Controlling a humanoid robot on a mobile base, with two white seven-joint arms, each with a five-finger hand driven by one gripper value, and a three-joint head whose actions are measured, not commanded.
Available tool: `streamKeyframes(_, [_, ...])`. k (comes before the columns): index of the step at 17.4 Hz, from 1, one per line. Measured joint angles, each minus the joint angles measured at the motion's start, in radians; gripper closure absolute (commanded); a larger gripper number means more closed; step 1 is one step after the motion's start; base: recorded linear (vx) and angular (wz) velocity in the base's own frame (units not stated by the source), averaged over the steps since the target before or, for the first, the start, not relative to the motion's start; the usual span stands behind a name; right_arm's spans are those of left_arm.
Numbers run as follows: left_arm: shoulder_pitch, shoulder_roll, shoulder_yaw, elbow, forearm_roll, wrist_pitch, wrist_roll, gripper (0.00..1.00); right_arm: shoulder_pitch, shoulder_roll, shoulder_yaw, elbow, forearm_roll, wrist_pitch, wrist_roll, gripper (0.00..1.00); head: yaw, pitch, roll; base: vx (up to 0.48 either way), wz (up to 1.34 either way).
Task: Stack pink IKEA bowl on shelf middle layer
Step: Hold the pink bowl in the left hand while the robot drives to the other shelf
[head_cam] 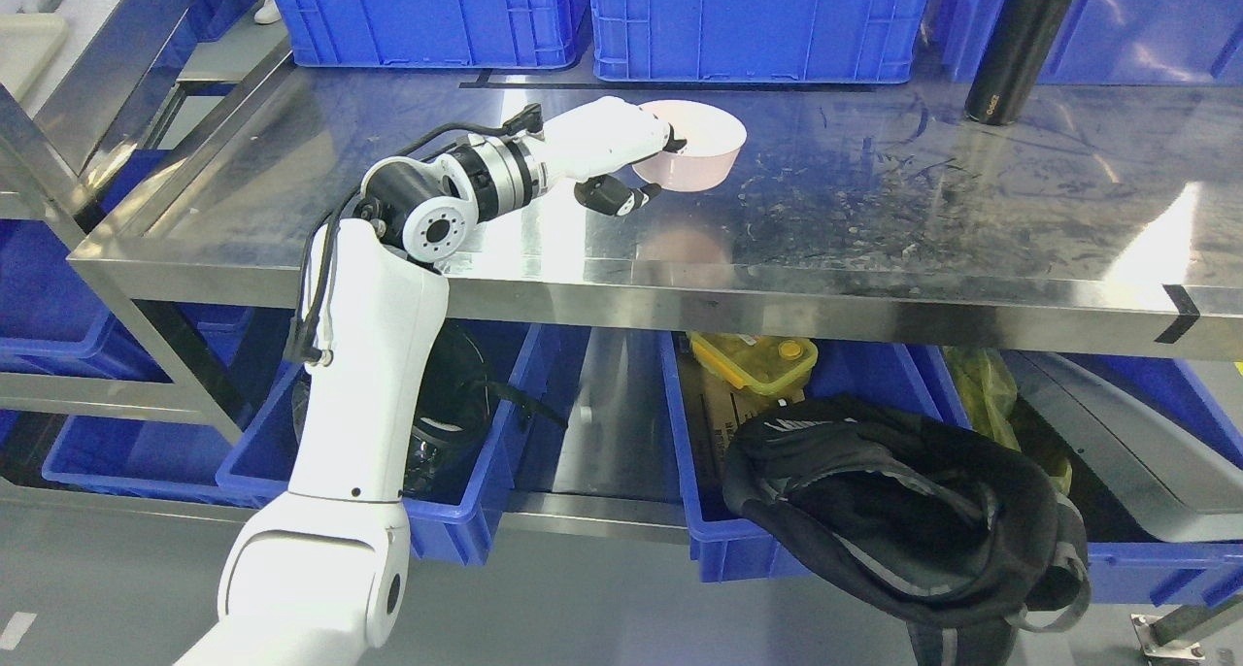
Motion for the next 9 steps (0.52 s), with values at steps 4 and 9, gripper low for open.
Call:
streamKeyframes(4, [0.078, -0.002, 0.072, -0.090, 0.049, -0.105, 0.011, 0.89, 0.000, 0.000, 0.000, 0.000, 0.000, 0.000, 0.000, 0.00, 0.0000, 0.000, 0.000, -0.008, 0.11])
streamKeyframes(9, [0.129, -0.003, 0.125, -0.165, 0.076, -0.125, 0.026, 0.90, 0.000, 0.000, 0.000, 0.000, 0.000, 0.000, -0.004, 0.00, 0.0000, 0.000, 0.000, -0.036, 0.57])
